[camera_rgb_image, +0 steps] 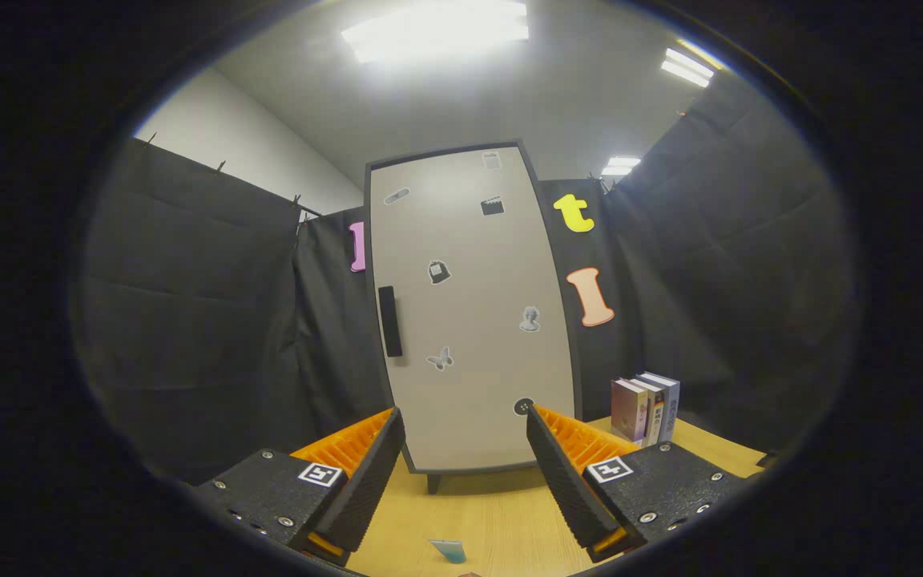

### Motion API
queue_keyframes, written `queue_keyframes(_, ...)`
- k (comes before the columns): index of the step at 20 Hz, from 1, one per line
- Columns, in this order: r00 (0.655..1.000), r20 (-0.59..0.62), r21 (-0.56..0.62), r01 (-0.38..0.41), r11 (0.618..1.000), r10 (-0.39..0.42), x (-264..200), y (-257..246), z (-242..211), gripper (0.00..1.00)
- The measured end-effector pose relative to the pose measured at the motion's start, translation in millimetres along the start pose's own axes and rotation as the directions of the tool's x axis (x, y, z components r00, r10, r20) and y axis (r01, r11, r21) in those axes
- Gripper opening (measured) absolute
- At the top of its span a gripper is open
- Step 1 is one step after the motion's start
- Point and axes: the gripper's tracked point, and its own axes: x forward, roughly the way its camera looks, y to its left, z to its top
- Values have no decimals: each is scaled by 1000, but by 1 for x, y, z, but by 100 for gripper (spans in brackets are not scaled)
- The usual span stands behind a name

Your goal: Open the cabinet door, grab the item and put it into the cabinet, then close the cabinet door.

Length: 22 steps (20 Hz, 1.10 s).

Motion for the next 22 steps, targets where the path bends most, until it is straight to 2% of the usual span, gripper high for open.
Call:
queue_keyframes(4,998,-11,1,-69,998,69,47,31,25,95)
queue_keyframes(7,997,24,-43,-78,996,79,86,43,45,95)
queue_keyframes(11,993,8,-40,-118,992,118,138,66,53,95)
queue_keyframes(16,989,-37,-56,-145,988,143,200,87,48,95)
queue_keyframes(20,990,-64,-57,-132,990,129,243,93,36,95)
queue_keyframes(22,989,-68,-63,-132,989,128,260,97,33,92)
